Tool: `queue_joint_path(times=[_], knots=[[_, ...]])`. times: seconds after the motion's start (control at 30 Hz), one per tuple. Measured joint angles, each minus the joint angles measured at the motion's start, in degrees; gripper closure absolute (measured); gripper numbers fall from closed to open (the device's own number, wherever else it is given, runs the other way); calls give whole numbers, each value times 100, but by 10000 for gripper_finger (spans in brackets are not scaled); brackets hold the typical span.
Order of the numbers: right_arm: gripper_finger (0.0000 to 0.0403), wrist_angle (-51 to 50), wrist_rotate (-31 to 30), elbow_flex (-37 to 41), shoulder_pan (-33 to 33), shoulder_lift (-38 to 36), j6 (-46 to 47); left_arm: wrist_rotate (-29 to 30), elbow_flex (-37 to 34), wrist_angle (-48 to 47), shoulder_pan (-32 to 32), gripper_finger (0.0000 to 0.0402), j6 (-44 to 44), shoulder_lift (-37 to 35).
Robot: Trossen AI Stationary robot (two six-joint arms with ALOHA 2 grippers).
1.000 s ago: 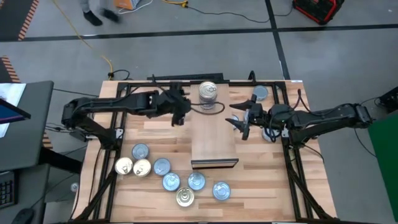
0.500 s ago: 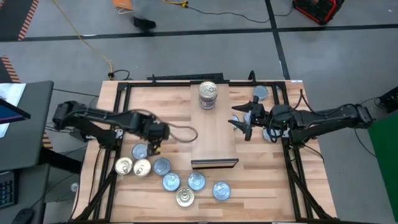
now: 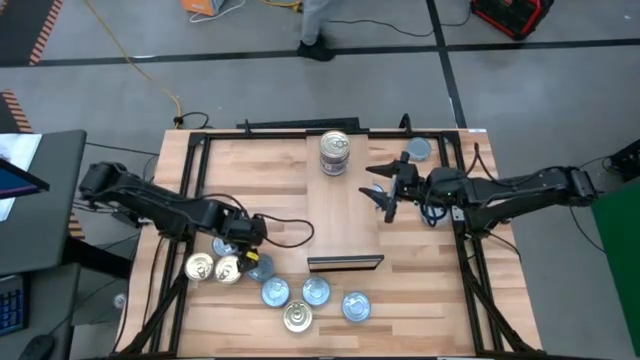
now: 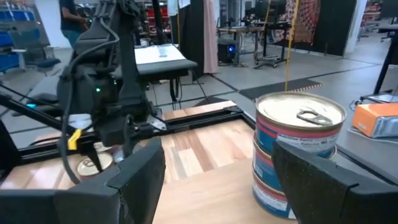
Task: Stack canned seafood by type on shelf
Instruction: Put the red tuna can on the shelf
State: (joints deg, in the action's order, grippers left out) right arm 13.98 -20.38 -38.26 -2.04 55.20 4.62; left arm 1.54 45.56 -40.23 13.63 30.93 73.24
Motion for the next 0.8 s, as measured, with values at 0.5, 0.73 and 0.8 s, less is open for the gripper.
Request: queue_joint_path(times=[0.5,0.73,0.8], knots=[[85,-20,96,0,-4,-13,-79,-146,-409,794,-59,252,-434,288],[85,-3,101,0,-4,-13,-77,-176,-721,1100,-57,326,-502,266],[85,2,103,0,-4,-13,-78,-154,-721,1089,-60,352,-559,260]])
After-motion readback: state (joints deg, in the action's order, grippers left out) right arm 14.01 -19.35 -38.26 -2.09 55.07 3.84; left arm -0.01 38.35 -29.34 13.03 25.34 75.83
